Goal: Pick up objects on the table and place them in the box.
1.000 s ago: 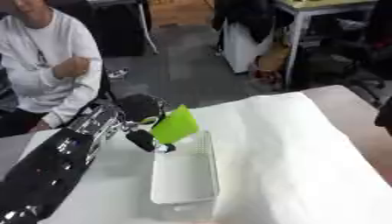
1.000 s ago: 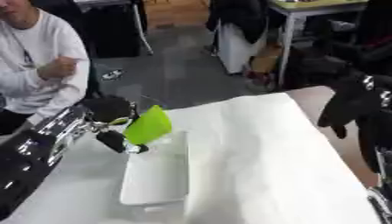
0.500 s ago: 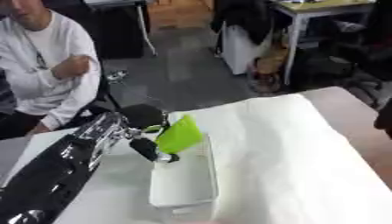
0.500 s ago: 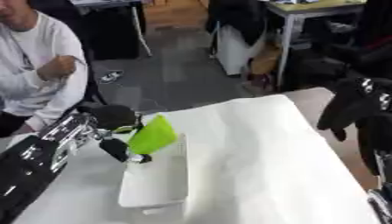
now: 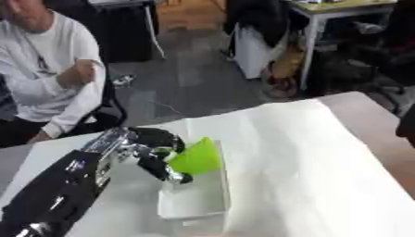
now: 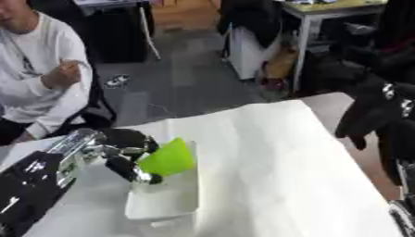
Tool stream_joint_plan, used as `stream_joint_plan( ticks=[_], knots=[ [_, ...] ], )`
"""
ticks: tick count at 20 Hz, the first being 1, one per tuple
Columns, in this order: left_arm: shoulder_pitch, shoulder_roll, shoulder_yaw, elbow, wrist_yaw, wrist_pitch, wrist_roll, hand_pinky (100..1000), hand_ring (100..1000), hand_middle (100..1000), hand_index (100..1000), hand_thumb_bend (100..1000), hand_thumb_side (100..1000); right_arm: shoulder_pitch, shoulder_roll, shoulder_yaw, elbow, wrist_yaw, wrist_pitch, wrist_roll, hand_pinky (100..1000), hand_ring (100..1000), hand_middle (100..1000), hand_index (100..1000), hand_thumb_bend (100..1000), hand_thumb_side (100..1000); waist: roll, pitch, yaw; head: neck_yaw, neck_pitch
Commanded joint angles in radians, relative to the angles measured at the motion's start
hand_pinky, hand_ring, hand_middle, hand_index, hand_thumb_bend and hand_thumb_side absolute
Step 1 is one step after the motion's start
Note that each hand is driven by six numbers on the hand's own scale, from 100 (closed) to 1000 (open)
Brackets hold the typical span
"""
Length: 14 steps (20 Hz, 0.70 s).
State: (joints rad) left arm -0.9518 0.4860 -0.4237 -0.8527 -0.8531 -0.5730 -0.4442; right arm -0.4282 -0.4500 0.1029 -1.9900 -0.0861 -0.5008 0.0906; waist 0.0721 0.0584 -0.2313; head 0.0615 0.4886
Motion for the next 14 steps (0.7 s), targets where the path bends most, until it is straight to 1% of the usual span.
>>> stream_joint_plan(
  ticks=[1,4,7,9,10,12,13,14],
  knots=[
    [-0.019,0.025,0.016,-0.025,0.009,-0.002,0.014,876,1000,1000,987,673,1000,-0.009,-0.023,-0.003,-0.010,-0.005,-0.001,0.005,100,384,438,521,100,703,-0.004,-0.016,0.000,0.007,-0.008],
    [-0.020,0.031,0.021,-0.033,0.006,0.011,0.056,907,1000,1000,991,692,1000,-0.009,-0.023,-0.003,-0.010,-0.006,-0.001,0.006,100,385,438,521,100,703,-0.004,-0.016,0.000,0.007,-0.010],
    [-0.021,0.035,0.031,-0.037,-0.002,0.031,0.092,925,1000,1000,988,663,1000,-0.008,-0.023,-0.004,-0.010,-0.007,-0.002,0.007,100,385,438,521,100,702,-0.004,-0.017,0.000,0.007,-0.010],
    [-0.020,0.038,0.037,-0.042,-0.005,0.046,0.123,917,1000,1000,982,618,1000,-0.008,-0.023,-0.004,-0.010,-0.008,-0.001,0.007,100,385,438,521,100,701,-0.004,-0.017,0.000,0.007,-0.011],
    [-0.018,0.038,0.043,-0.046,0.000,0.054,0.145,904,1000,1000,973,562,1000,-0.008,-0.023,-0.004,-0.010,-0.008,-0.002,0.007,100,385,438,521,100,701,-0.004,-0.017,0.001,0.007,-0.012],
    [-0.010,0.039,0.050,-0.058,0.017,0.071,0.198,876,1000,1000,960,494,1000,-0.008,-0.023,-0.004,-0.010,-0.008,-0.001,0.008,100,385,439,521,100,701,-0.004,-0.017,0.001,0.005,-0.015],
    [-0.003,0.040,0.051,-0.066,0.028,0.078,0.225,866,1000,1000,956,487,1000,-0.008,-0.023,-0.005,-0.010,-0.008,-0.001,0.008,100,385,439,521,100,701,-0.004,-0.017,0.001,0.004,-0.016],
    [0.009,0.040,0.056,-0.081,0.050,0.081,0.260,829,972,992,941,477,1000,-0.008,-0.023,-0.005,-0.010,-0.008,-0.001,0.007,100,385,439,521,100,701,-0.004,-0.016,0.002,0.000,-0.019]
  ],
)
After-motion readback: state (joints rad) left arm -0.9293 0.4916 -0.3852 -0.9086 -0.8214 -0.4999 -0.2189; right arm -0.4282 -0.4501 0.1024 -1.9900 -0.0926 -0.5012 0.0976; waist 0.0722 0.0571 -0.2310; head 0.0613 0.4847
